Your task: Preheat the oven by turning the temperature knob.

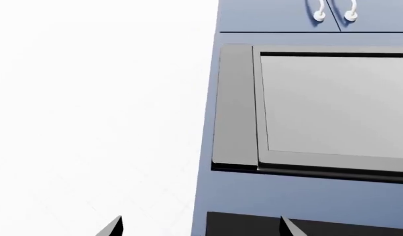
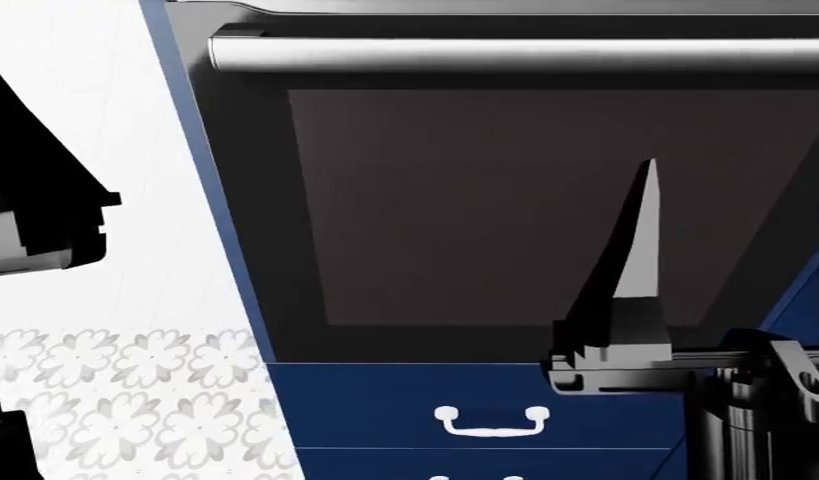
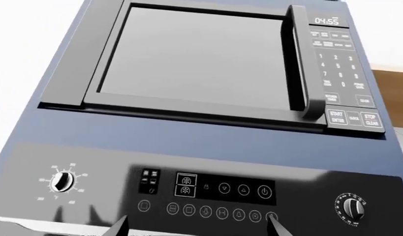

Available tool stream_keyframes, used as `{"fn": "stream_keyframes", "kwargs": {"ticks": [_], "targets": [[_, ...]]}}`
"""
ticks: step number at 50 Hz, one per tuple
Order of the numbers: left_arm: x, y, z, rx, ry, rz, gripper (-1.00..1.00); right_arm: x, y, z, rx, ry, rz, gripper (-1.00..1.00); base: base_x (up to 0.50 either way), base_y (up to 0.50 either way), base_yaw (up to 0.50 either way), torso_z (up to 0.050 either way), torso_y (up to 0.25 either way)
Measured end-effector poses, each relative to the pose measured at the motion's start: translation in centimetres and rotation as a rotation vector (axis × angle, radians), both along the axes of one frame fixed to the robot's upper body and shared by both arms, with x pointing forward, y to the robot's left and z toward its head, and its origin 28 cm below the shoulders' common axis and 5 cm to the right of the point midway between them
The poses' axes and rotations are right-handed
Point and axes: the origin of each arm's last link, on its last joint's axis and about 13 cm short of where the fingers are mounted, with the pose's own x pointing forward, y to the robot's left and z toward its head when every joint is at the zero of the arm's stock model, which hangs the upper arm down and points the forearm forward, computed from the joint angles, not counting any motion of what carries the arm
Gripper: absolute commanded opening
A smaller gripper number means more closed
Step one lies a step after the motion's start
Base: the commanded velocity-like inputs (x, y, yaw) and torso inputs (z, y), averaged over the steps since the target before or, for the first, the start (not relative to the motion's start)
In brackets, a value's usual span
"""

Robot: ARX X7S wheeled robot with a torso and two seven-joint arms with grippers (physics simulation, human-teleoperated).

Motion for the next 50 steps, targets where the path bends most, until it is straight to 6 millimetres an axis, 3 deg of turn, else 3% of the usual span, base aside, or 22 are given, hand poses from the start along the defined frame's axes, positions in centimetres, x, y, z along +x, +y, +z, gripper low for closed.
{"fn": "stream_keyframes", "kwargs": {"ticks": [31,50], "targets": [[-0.17,-0.08,-0.02,0.001,0.000,-0.011,1.00,-0.02,0.04,-0.03,-0.002,0.001,-0.003,1.00,0.00,0.00,0.00,0.000,0.000],[-0.18,-0.17,-0.04,0.002,-0.002,-0.013,1.00,-0.15,0.04,-0.06,0.002,-0.009,0.003,1.00,0.20,0.00,0.00,0.000,0.000]]}}
